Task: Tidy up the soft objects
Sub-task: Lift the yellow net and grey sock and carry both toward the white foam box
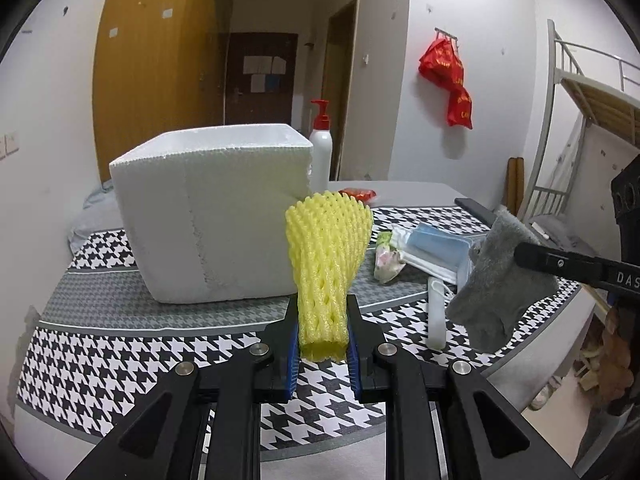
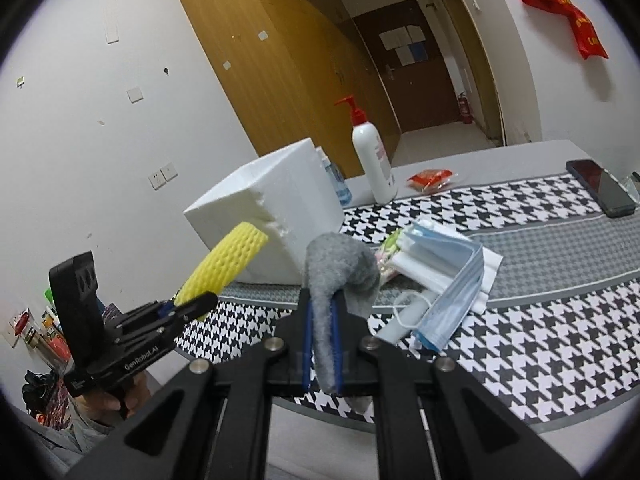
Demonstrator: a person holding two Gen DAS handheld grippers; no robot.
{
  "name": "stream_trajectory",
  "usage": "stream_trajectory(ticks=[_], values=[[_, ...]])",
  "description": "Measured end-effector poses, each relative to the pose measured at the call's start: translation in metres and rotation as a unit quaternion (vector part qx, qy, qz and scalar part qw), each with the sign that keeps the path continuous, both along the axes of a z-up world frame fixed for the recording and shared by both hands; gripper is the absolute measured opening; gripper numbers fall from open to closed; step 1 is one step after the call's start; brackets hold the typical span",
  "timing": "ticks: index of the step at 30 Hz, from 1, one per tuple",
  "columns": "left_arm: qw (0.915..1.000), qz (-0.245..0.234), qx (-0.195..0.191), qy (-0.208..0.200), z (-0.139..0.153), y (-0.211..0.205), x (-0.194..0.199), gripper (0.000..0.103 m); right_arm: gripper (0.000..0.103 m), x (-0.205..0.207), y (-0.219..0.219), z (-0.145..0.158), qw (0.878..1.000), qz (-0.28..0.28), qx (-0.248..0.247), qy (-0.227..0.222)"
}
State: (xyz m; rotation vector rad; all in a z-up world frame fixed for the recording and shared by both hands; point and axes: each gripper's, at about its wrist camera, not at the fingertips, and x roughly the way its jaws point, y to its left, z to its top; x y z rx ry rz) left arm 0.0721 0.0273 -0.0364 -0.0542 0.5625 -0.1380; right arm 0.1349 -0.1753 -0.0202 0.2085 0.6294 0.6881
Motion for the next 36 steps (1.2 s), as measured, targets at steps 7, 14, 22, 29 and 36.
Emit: stream_trajectory(ticks=[7, 14, 22, 29, 36], values=[[1.0000, 0.004, -0.004, 0.004, -0.001, 0.005, -0.001, 0.021, 0.011, -0.009, 0.024, -0.029, 0.998, 0.021, -0.051, 0.022], [1.0000, 0.002, -0.006, 0.000, 0.002, 0.004, -0.001, 0.021, 0.011, -0.024, 0.033, -0.035, 0.997, 0.046, -0.051, 0.023], [0.9999, -0.003, -0.004, -0.016, 0.018, 0.003, -0.003, 0.021, 0.011, -0.014, 0.025, -0.006, 0.999, 0.023, -0.041, -0.015], [0.9994, -0.011, 0.004, -0.032, 0.037, 0.001, -0.002, 0.021, 0.011, -0.001, 0.025, 0.019, 0.999, 0.006, -0.037, -0.035], [0.9982, -0.020, 0.017, -0.055, 0.058, -0.006, 0.001, 0.021, 0.011, 0.006, 0.026, 0.041, 0.998, 0.001, -0.029, -0.049]])
